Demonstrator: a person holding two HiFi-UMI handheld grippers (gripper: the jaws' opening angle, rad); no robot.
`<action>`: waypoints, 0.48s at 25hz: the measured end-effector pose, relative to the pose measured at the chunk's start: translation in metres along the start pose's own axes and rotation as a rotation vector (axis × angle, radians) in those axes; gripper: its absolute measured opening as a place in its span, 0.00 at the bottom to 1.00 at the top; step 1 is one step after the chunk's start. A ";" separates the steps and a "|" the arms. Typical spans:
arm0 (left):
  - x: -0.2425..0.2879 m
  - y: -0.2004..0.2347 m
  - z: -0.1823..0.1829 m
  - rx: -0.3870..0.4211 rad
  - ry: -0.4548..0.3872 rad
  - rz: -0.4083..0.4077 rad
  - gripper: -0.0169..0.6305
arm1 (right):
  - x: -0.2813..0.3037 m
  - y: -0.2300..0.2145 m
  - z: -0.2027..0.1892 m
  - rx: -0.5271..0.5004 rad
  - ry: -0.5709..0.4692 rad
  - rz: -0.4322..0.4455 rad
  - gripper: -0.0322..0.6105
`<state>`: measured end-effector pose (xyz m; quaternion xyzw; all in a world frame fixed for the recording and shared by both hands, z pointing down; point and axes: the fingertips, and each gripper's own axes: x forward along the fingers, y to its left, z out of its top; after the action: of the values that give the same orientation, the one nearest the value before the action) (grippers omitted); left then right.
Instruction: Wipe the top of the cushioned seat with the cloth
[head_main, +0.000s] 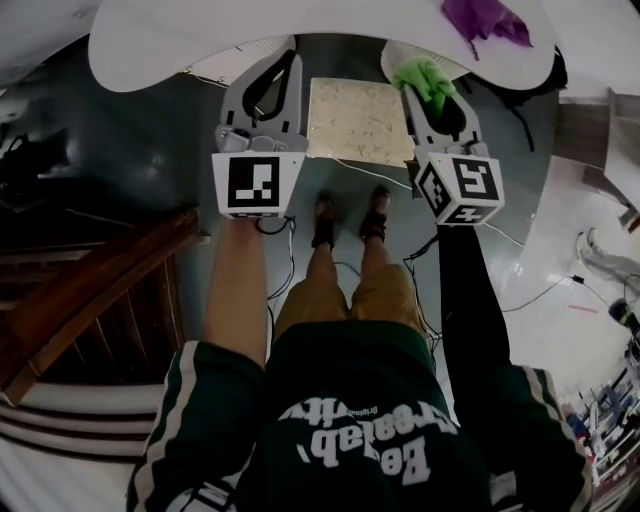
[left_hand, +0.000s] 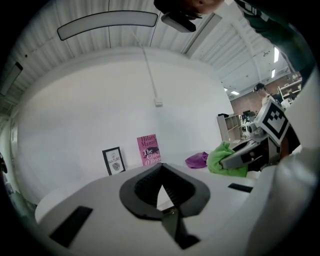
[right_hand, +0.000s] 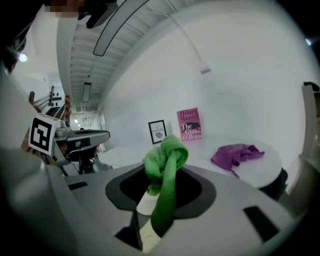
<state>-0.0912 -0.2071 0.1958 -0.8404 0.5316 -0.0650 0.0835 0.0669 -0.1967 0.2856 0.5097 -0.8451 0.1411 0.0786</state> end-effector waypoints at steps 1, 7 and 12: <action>0.001 -0.002 -0.007 0.002 0.006 0.007 0.05 | 0.005 -0.001 -0.010 0.008 0.016 0.013 0.27; 0.003 -0.003 -0.051 -0.015 0.056 0.059 0.05 | 0.028 0.001 -0.062 0.024 0.111 0.056 0.26; 0.006 -0.002 -0.090 0.006 0.082 0.044 0.05 | 0.048 0.002 -0.096 0.023 0.153 0.053 0.26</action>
<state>-0.1047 -0.2184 0.2839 -0.8247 0.5528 -0.0994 0.0655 0.0420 -0.2057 0.3901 0.4755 -0.8482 0.1914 0.1334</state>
